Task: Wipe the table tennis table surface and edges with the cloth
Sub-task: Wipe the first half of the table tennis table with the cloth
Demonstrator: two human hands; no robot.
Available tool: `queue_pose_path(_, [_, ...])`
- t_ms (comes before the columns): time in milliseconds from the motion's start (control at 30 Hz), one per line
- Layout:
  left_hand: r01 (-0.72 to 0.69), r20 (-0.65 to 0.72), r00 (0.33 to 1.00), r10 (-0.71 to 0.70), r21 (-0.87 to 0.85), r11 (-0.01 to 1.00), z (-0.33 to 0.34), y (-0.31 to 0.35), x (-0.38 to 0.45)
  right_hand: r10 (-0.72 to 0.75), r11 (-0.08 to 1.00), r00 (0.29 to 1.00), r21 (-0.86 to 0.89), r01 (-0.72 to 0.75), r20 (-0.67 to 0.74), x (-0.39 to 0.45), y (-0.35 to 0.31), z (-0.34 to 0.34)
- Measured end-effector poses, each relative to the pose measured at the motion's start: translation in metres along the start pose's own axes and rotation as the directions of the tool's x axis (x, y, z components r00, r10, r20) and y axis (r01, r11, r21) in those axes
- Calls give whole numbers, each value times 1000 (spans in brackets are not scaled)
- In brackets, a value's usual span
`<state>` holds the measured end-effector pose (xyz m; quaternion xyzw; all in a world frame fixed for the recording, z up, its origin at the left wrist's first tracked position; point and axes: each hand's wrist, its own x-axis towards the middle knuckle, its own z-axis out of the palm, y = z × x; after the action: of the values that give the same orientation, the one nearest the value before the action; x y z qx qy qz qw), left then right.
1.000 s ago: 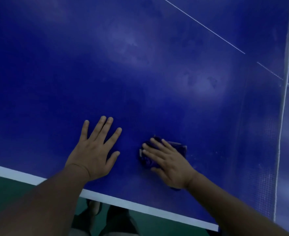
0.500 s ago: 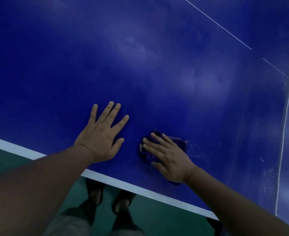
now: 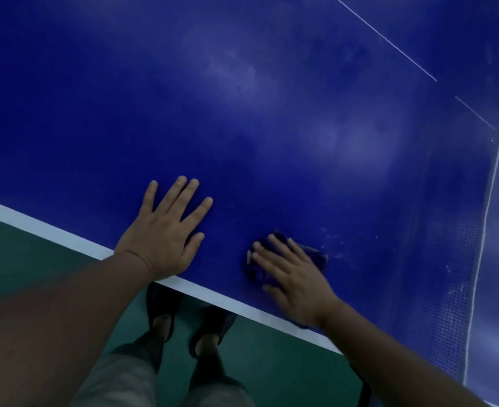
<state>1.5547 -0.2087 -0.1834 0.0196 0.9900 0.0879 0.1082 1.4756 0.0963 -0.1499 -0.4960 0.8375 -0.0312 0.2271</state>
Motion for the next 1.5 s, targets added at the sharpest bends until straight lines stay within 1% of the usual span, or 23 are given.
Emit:
queue_pose_path(100, [-4,-5,1000,4,6,1000,0,0,-1,174,983,983,61,-171,-61,27,6,-18])
queue_pose_path(167, [-3,-8,1000,3,6,1000,-1,0,-1,275,959,956,107,-264,-102,53,-19,-14])
queue_pose_path(200, [-4,-9,1000,4,7,1000,-1,0,-1,295,952,947,126,-279,-129,62,-39,-6])
queue_pose_path(300, [-13,-27,1000,13,-1,1000,1,-1,-1,239,966,953,151,-212,-188,53,-93,25])
queue_pose_path(367, [-12,-20,1000,12,1,1000,1,-1,-1,147,984,975,121,-128,-167,24,-93,35])
queue_pose_path(433, [-7,-5,1000,7,7,1000,3,-1,-1,72,997,993,37,-69,-91,0,-69,30])
queue_pose_path(467, [-2,-1,1000,2,15,1000,4,-1,-1,75,997,995,0,-75,-65,-6,-55,24])
queue_pose_path(533, [0,-1,1000,0,32,999,5,0,-1,161,987,985,-16,-162,-68,-3,-37,13])
queue_pose_path(600, [2,-9,1000,-2,41,999,5,0,-1,276,961,956,34,-274,-97,17,-44,7])
queue_pose_path(633, [3,-14,1000,-2,43,999,5,0,-1,310,950,944,65,-304,-115,30,-55,7])
queue_pose_path(733, [3,-17,1000,-2,59,998,5,0,-1,288,956,943,95,-276,-165,53,-94,22])
queue_pose_path(800, [7,-15,1000,-6,73,997,5,2,-1,259,965,948,92,-246,-183,45,-101,31])
queue_pose_path(867, [15,-5,1000,-15,78,997,5,4,0,194,981,965,60,-187,-177,22,-87,34])
queue_pose_path(933, [23,5,1000,-24,86,996,4,4,1,171,985,973,11,-171,-156,-7,-61,34])
queue_pose_path(1033, [42,20,999,-43,84,996,2,7,0,280,960,950,11,-281,-137,-37,-20,28])
queue_pose_path(1133, [105,-2,994,-105,-3,994,-1,22,1,357,934,918,48,-354,-170,-34,-25,30])
queue_pose_path(1200, [106,-39,993,-108,-47,993,1,43,2,294,956,933,54,-290,-209,-17,-43,36])
queue_pose_path(1267, [95,-47,994,-97,-52,994,5,67,5,147,989,965,37,-143,-218,0,-52,38])
queue_pose_path(1333, [135,-27,990,-137,-53,989,10,84,10,34,999,979,7,-33,-202,13,-37,30])
queue_pose_path(1367, [159,-22,987,-161,-51,986,12,88,12,24,1000,981,-8,-26,-194,15,-23,23])
queue_pose_path(1400, [176,-24,984,-177,-52,983,12,90,14,61,998,980,-9,-64,-188,15,-6,15])
queue_pose_path(1433, [182,-30,982,-184,-59,981,12,90,14,138,990,971,5,-139,-193,12,13,8])
queue_pose_path(1500, [182,-40,982,-185,-76,980,13,90,14,316,949,924,73,-308,-217,-4,48,-1])
